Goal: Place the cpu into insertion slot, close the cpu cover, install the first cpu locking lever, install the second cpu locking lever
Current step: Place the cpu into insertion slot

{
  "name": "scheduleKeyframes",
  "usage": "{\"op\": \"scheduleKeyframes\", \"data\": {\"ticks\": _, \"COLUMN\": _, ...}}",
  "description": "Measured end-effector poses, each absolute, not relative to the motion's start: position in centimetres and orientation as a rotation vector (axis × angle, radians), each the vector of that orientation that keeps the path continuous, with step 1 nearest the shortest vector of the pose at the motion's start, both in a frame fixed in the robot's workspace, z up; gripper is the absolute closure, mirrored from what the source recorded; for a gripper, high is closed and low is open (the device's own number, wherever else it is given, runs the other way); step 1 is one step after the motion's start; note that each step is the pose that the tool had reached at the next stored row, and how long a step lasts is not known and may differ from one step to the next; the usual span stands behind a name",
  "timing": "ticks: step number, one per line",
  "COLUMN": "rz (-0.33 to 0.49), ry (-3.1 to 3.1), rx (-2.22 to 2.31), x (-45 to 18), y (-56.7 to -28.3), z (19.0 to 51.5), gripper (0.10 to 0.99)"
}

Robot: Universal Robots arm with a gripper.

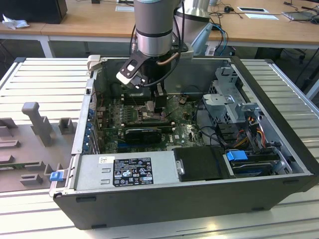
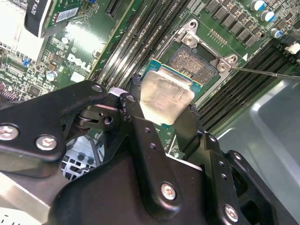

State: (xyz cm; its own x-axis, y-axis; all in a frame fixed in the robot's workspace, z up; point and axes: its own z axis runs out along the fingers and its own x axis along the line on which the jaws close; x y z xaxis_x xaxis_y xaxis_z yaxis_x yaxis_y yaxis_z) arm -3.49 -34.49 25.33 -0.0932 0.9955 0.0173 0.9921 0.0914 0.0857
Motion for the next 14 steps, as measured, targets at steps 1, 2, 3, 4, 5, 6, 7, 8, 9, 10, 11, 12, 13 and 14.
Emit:
{"op": "scheduleKeyframes", "data": {"ticks": 1, "rz": 0.116, "ry": 2.287, "rx": 2.085, "x": -3.5, "y": -34.5, "z": 25.0, "gripper": 0.557}}
{"op": "scheduleKeyframes", "data": {"ticks": 2, "rz": 0.115, "ry": 2.285, "rx": 2.086, "x": -3.5, "y": -34.5, "z": 24.8, "gripper": 0.557}}
{"op": "scheduleKeyframes", "data": {"ticks": 3, "rz": 0.115, "ry": 2.28, "rx": 2.09, "x": -3.5, "y": -34.4, "z": 24.7, "gripper": 0.557}}
{"op": "scheduleKeyframes", "data": {"ticks": 4, "rz": 0.114, "ry": 2.275, "rx": 2.096, "x": -3.5, "y": -34.4, "z": 24.6, "gripper": 0.557}}
{"op": "scheduleKeyframes", "data": {"ticks": 5, "rz": 0.114, "ry": 2.269, "rx": 2.101, "x": -3.6, "y": -34.4, "z": 24.5, "gripper": 0.557}}
{"op": "scheduleKeyframes", "data": {"ticks": 6, "rz": 0.114, "ry": 2.265, "rx": 2.106, "x": -3.6, "y": -34.4, "z": 24.4, "gripper": 0.557}}
{"op": "scheduleKeyframes", "data": {"ticks": 7, "rz": 0.114, "ry": 2.263, "rx": 2.108, "x": -3.6, "y": -34.3, "z": 24.3, "gripper": 0.557}}
{"op": "scheduleKeyframes", "data": {"ticks": 8, "rz": 0.113, "ry": 2.262, "rx": 2.108, "x": -3.7, "y": -34.2, "z": 24.3, "gripper": 0.557}}
{"op": "scheduleKeyframes", "data": {"ticks": 9, "rz": 0.113, "ry": 2.262, "rx": 2.108, "x": -3.7, "y": -34.1, "z": 24.2, "gripper": 0.557}}
{"op": "scheduleKeyframes", "data": {"ticks": 10, "rz": 0.113, "ry": 2.262, "rx": 2.108, "x": -3.7, "y": -34.0, "z": 24.2, "gripper": 0.557}}
{"op": "scheduleKeyframes", "data": {"ticks": 11, "rz": 0.113, "ry": 2.262, "rx": 2.108, "x": -3.8, "y": -33.7, "z": 24.1, "gripper": 0.557}}
{"op": "scheduleKeyframes", "data": {"ticks": 12, "rz": 0.113, "ry": 2.262, "rx": 2.108, "x": -3.9, "y": -33.6, "z": 24.0, "gripper": 0.557}}
{"op": "scheduleKeyframes", "data": {"ticks": 13, "rz": 0.113, "ry": 2.261, "rx": 2.109, "x": -3.9, "y": -33.3, "z": 23.8, "gripper": 0.557}}
{"op": "scheduleKeyframes", "data": {"ticks": 14, "rz": 0.113, "ry": 2.257, "rx": 2.113, "x": -3.9, "y": -33.2, "z": 23.6, "gripper": 0.557}}
